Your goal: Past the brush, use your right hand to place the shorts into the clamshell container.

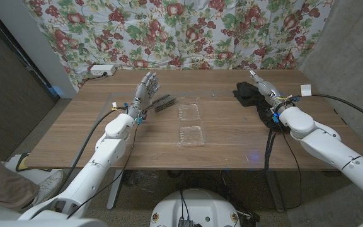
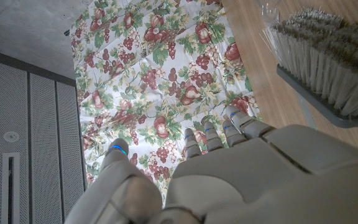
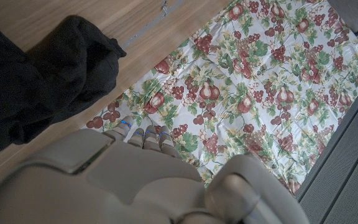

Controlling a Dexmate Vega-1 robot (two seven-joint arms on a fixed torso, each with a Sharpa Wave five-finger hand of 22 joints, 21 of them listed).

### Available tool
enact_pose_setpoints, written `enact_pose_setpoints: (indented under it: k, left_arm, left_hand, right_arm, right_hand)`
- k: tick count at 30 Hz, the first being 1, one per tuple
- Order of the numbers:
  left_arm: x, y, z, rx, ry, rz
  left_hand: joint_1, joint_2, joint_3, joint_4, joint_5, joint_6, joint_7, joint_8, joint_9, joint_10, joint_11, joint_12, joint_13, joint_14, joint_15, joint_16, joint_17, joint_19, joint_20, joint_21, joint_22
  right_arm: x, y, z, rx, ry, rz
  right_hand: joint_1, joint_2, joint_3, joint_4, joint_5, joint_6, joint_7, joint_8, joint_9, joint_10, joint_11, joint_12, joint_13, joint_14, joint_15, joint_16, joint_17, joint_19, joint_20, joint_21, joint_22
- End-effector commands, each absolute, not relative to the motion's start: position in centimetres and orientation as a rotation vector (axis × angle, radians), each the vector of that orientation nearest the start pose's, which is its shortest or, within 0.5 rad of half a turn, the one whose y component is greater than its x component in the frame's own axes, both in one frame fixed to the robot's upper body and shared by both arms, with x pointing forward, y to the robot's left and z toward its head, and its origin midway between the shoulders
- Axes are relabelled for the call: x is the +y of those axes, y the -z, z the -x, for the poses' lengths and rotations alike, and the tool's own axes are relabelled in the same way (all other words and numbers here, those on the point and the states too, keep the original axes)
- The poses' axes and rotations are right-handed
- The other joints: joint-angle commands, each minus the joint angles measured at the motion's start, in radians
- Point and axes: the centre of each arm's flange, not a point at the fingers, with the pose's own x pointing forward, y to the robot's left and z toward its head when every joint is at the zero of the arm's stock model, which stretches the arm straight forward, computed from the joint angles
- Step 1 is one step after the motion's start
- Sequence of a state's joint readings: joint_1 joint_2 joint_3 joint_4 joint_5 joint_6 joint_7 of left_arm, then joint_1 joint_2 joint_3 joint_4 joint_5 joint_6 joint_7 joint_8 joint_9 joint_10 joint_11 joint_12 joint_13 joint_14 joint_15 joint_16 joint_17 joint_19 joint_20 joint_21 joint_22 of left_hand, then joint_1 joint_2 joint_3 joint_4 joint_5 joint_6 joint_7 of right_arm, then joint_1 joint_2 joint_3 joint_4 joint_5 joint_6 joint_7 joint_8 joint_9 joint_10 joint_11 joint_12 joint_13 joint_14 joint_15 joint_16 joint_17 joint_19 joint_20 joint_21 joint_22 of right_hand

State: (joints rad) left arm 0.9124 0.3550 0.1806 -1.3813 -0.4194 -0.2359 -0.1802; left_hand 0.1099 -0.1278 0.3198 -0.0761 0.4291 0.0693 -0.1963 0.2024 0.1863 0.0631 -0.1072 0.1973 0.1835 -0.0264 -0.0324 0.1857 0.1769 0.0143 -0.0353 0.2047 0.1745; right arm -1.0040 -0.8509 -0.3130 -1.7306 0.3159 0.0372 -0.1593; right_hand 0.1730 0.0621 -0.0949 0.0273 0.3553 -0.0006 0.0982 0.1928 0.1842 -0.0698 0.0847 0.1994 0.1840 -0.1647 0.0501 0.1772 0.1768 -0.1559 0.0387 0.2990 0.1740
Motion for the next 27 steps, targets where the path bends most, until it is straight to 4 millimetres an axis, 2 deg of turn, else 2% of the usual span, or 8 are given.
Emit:
enact_pose_setpoints:
  k: [1, 12, 14, 27]
  left_arm:
    - [27.2, 1.8, -63.0, -0.661, 0.258, -0.045]
    - [27.4, 2.0, -62.7, -0.661, 0.259, -0.048]
    - [27.4, 2.1, -62.7, -0.660, 0.260, -0.051]
    - [27.5, 2.4, -62.2, -0.657, 0.247, -0.073]
  left_hand:
    - [0.009, -0.001, 0.003, -0.007, 0.005, 0.002, 0.005, 0.000, 0.003, -0.003, 0.004, 0.005, 0.005, -0.005, -0.076, -0.001, 0.003, -0.001, -0.019, -0.002, 0.002]
    - [0.009, 0.000, 0.002, -0.008, 0.005, 0.003, 0.005, -0.001, 0.003, -0.003, 0.002, 0.005, 0.005, -0.005, -0.076, 0.000, 0.003, -0.001, -0.019, -0.002, 0.002]
    - [0.009, 0.000, 0.002, -0.009, 0.005, 0.003, 0.006, -0.001, 0.003, -0.003, 0.002, 0.005, 0.005, -0.005, -0.075, 0.000, 0.003, 0.000, -0.019, -0.003, 0.002]
    - [0.010, 0.001, 0.001, -0.011, 0.006, 0.004, 0.005, -0.001, 0.003, -0.003, 0.001, 0.005, 0.005, -0.005, -0.075, 0.001, 0.003, 0.000, -0.018, -0.004, 0.002]
  right_arm:
    - [-31.7, -1.5, -57.3, -0.574, -0.074, 0.667]
    - [-32.0, -1.8, -56.2, -0.559, -0.031, 0.748]
    - [-32.1, -1.9, -56.0, -0.556, -0.021, 0.766]
    - [-32.3, -2.4, -55.3, -0.514, 0.031, 0.912]
  right_hand:
    - [0.015, 0.002, -0.002, -0.006, 0.007, -0.003, -0.002, 0.003, 0.001, -0.003, -0.004, 0.001, 0.002, -0.011, 0.001, 0.000, 0.003, -0.005, 0.007, -0.004, 0.002]
    - [0.024, 0.004, 0.000, -0.012, 0.009, -0.006, -0.003, 0.003, 0.001, -0.007, 0.005, 0.001, 0.002, -0.017, 0.003, 0.000, 0.003, -0.006, 0.006, -0.010, 0.002]
    - [0.034, 0.005, 0.003, -0.018, 0.011, 0.000, -0.002, 0.006, 0.001, 0.001, 0.014, 0.005, 0.002, -0.010, 0.007, 0.004, 0.003, -0.001, 0.010, -0.012, 0.002]
    - [0.067, 0.008, 0.013, -0.038, 0.019, 0.019, -0.001, 0.015, 0.002, 0.018, 0.010, 0.013, 0.002, 0.002, 0.001, 0.009, 0.002, 0.027, 0.008, -0.013, 0.003]
